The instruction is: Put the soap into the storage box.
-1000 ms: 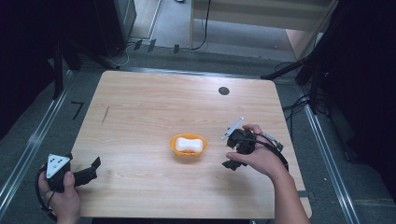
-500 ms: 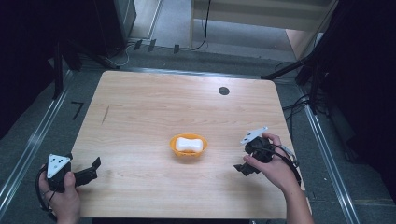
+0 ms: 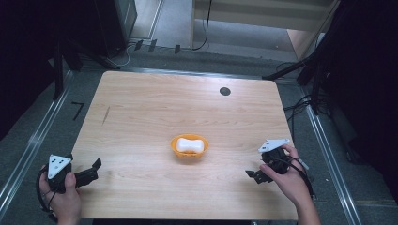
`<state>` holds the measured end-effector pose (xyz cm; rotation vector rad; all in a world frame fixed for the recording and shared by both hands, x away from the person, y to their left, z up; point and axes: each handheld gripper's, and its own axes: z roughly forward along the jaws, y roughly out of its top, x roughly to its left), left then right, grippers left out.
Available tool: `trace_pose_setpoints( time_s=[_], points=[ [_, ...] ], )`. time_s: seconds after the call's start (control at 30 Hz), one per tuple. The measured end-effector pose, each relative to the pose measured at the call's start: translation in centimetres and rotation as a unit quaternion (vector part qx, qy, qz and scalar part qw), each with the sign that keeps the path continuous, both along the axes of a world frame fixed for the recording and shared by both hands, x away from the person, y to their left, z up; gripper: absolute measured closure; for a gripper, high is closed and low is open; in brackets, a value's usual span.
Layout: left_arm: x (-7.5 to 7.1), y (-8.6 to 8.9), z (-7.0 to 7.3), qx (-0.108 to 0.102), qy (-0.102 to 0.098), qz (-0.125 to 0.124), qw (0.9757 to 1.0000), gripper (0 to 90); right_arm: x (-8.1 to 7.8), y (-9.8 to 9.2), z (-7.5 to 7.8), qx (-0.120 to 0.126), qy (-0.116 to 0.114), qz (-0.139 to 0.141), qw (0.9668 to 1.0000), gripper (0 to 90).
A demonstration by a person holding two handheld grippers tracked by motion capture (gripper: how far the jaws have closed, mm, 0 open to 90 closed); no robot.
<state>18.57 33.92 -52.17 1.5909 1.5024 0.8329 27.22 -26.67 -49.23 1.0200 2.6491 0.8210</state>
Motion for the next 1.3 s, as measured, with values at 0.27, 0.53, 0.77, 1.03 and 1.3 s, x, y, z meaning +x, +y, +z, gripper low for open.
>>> trace_pose_setpoints(
  time_s=[0.27, 0.53, 0.77, 1.03, 1.3],
  points=[
    [0.0, -0.2, 0.0, 0.008, 0.001, -0.001, 1.0, 0.0, -1.5, -2.5, -0.8, 0.022, -0.014, -0.021, 0.9994, 0.0],
    [0.1, -0.3, 0.0, 0.012, 0.002, -0.001, 0.9999, 0.0, -2.9, -5.0, -1.2, 0.049, -0.025, -0.046, 0.9974, 0.0],
    [0.0, -0.4, 0.0, 0.017, 0.001, 0.0, 0.9999, 0.0, -3.9, -6.5, -1.6, 0.065, -0.037, -0.066, 0.995, 0.0],
    [0.0, -0.4, 0.0, 0.02, 0.001, 0.0, 0.9998, 0.0, -5.1, -8.3, -2.4, 0.08, -0.042, -0.088, 0.9921, 0.0],
    [0.0, -0.4, 0.0, 0.019, 0.001, -0.001, 0.9998, 0.0, -6.2, -10.5, -3.1, 0.102, -0.054, -0.115, 0.9866, 0.0]
  ],
)
